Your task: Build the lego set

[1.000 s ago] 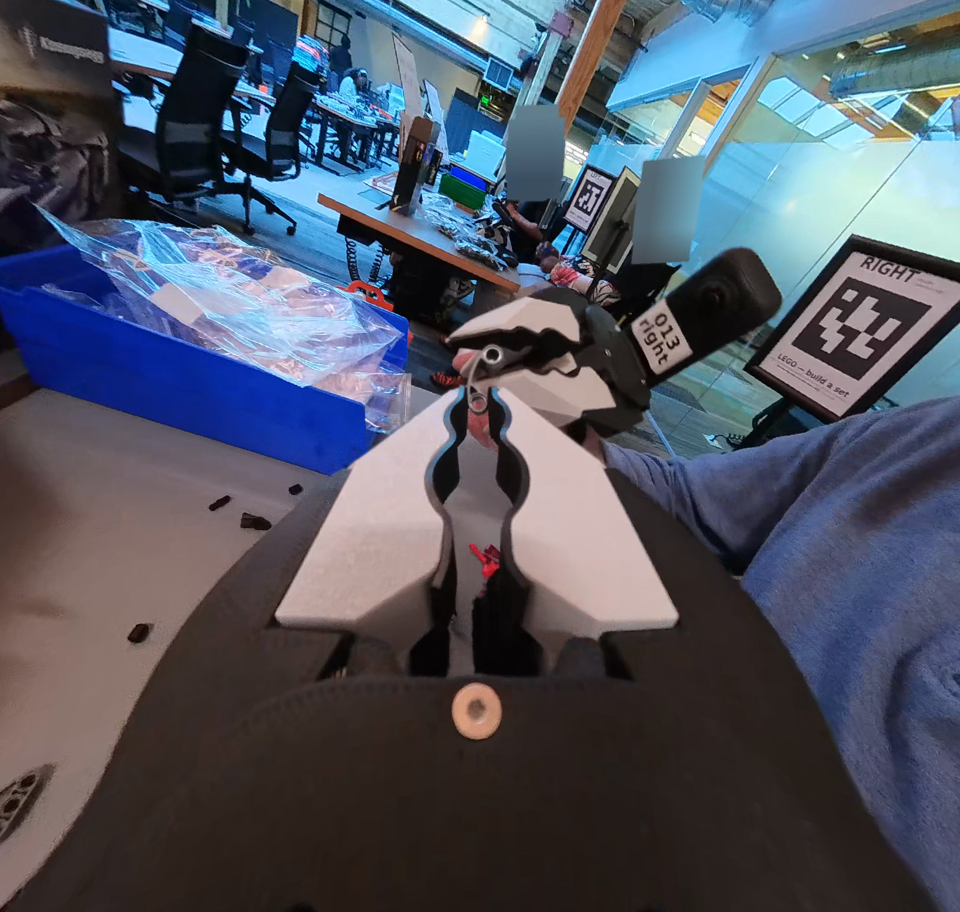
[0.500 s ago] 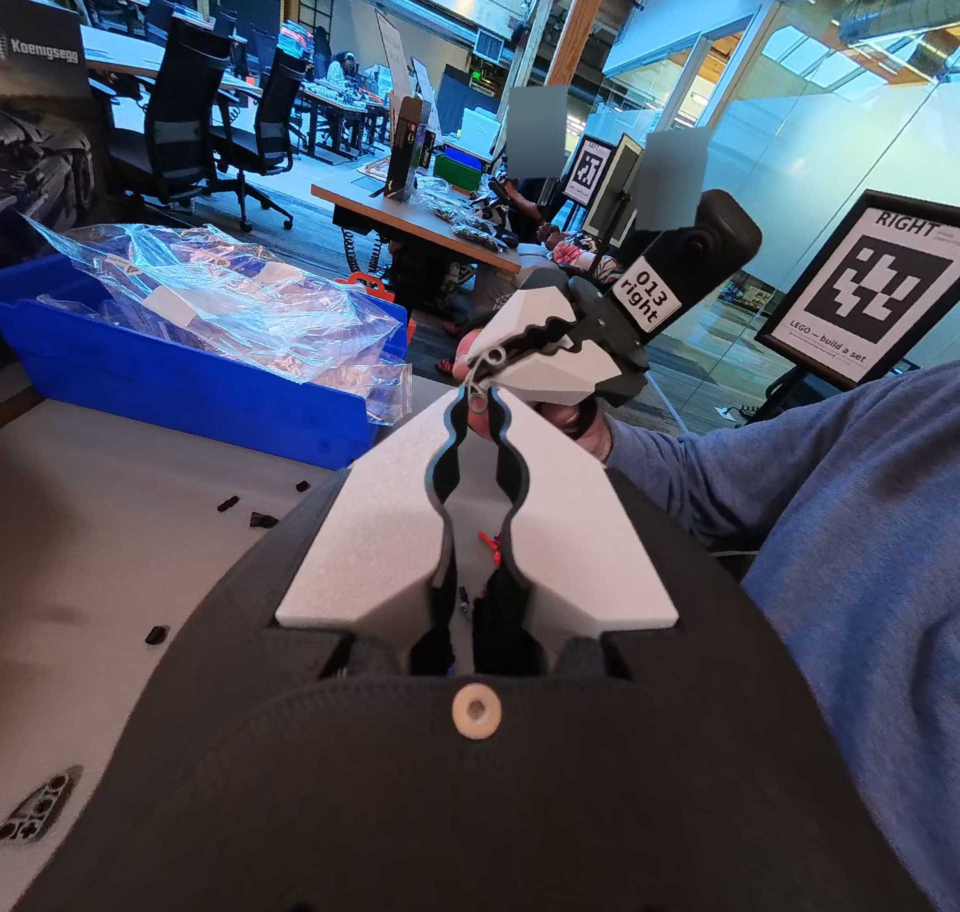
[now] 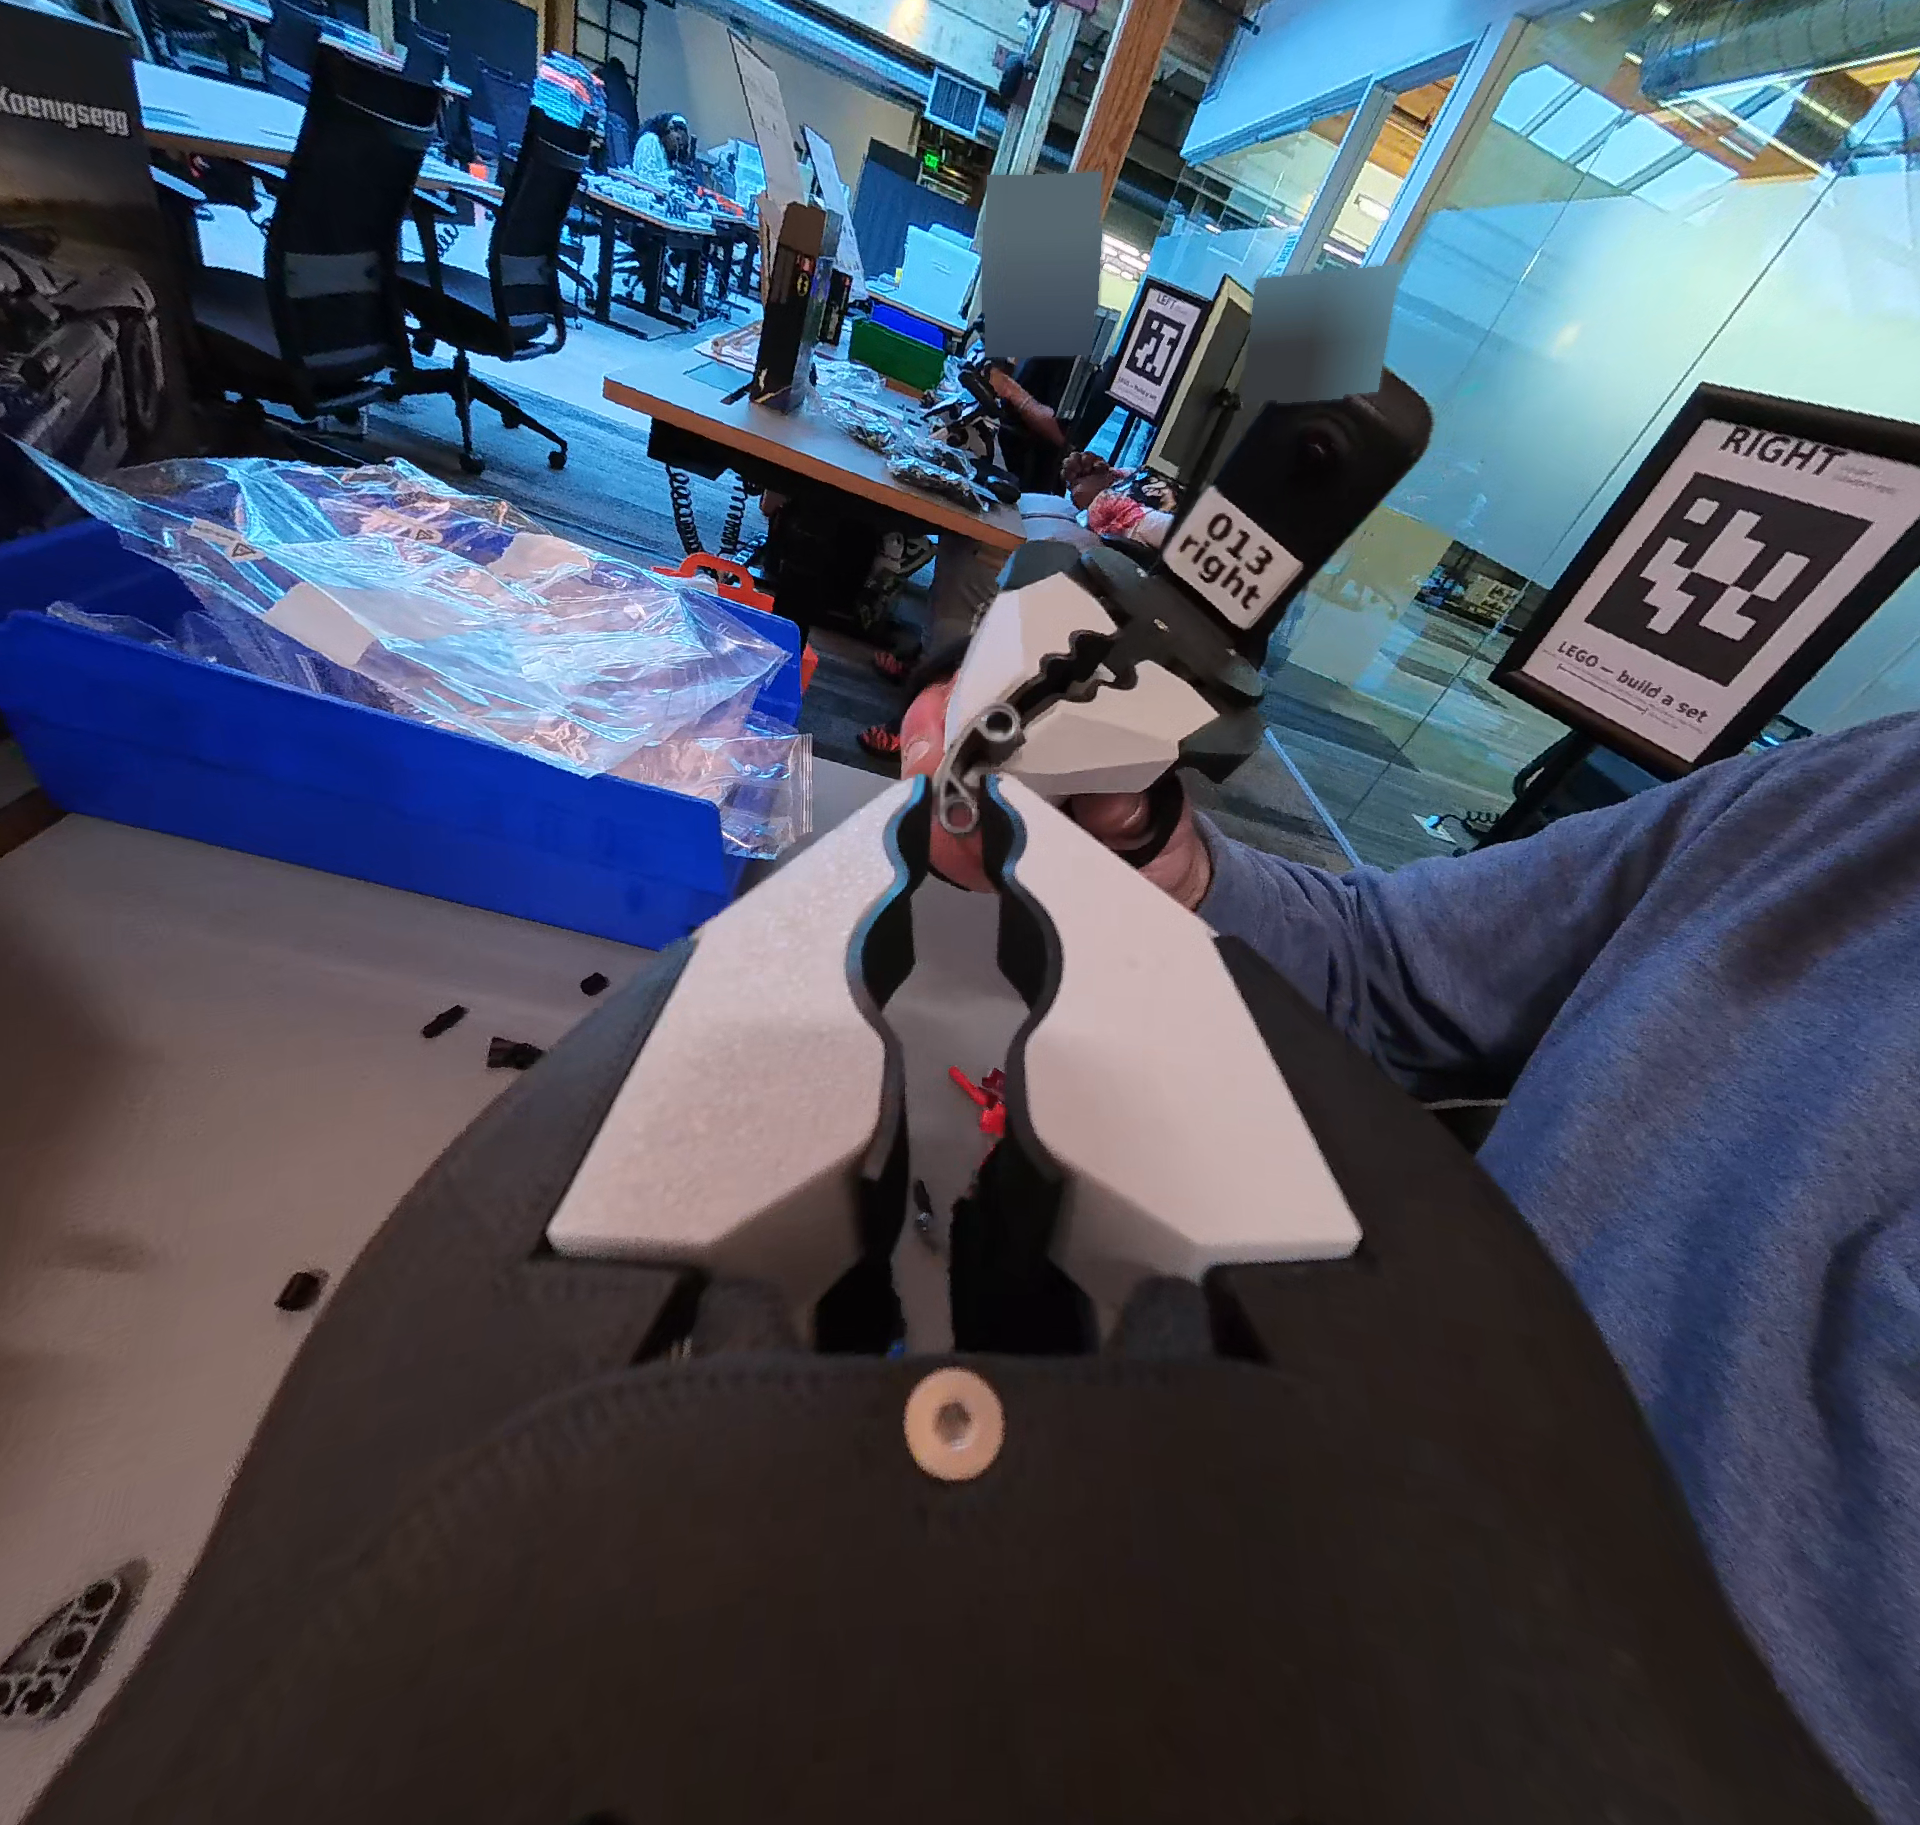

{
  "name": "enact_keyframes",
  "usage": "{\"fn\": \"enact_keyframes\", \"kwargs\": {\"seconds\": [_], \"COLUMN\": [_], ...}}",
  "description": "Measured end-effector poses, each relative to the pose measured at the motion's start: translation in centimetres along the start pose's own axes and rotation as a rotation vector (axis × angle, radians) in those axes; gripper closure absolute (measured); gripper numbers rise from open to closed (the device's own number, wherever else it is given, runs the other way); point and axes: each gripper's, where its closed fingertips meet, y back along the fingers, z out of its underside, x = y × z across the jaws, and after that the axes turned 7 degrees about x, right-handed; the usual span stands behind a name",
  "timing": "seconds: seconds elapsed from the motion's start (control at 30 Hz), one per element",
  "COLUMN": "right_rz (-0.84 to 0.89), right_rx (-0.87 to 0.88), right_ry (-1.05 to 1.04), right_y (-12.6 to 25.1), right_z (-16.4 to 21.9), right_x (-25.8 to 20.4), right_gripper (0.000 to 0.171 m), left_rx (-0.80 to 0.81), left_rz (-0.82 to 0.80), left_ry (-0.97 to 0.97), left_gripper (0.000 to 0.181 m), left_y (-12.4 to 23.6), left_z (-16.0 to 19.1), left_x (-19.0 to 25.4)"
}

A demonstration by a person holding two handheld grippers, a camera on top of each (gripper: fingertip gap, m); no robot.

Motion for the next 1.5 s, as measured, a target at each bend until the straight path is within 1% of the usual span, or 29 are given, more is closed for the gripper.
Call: {"fn": "enact_keyframes", "kwargs": {"seconds": [0.1, 0.17, 0.33, 0.43, 0.5, 0.63, 0.87, 0.93, 1.0, 1.13, 1.23, 1.5], "right_rz": [-0.025, -0.042, -0.096, -0.116, -0.128, -0.152, -0.191, -0.2, -0.205, -0.213, -0.218, -0.226], "right_rx": [0.009, 0.021, 0.044, 0.039, 0.031, -0.003, -0.071, -0.079, -0.088, -0.096, -0.096, -0.106], "right_ry": [-0.063, -0.12, -0.29, -0.366, -0.402, -0.436, -0.447, -0.447, -0.443, -0.446, -0.448, -0.45], "right_y": [0.0, 0.1, 0.3, 0.4, 0.5, 0.4, 0.0, 0.0, 0.0, 0.0, 0.0, 0.1], "right_z": [0.1, 0.0, 0.1, 0.5, 0.7, 1.3, 2.6, 2.7, 2.7, 2.9, 2.8, 2.9], "right_x": [-0.1, 0.0, 0.5, 0.8, 0.9, 0.7, -0.2, -0.3, -0.4, -0.6, -0.7, -0.8], "right_gripper": [0.171, 0.171, 0.171, 0.171, 0.171, 0.171, 0.171, 0.171, 0.171, 0.171, 0.171, 0.171], "left_rx": [0.003, 0.0, -0.034, -0.1, -0.119, -0.185, -0.416, -0.496, -0.541, -0.609, -0.643, -0.662], "left_rz": [-0.019, -0.025, -0.077, -0.138, -0.149, -0.213, -0.274, -0.282, -0.289, -0.287, -0.277, -0.287], "left_ry": [-0.025, -0.051, -0.148, -0.299, -0.365, -0.568, -1.053, -1.161, -1.244, -1.346, -1.382, -1.41], "left_gripper": [0.166, 0.166, 0.159, 0.156, 0.154, 0.145, 0.135, 0.133, 0.129, 0.129, 0.132, 0.149], "left_y": [0.0, 0.1, 0.2, 0.5, 0.5, 0.5, 0.5, 0.6, 0.5, 0.3, 0.1, 0.0], "left_z": [-0.3, -0.4, -0.2, 0.4, 0.5, 0.4, 0.8, 1.3, 1.4, 2.1, 2.8, 2.8], "left_x": [-0.2, -0.1, -0.4, -1.2, -1.1, -1.2, -1.0, -1.0, -0.8, -0.6, -0.8, -1.2]}}
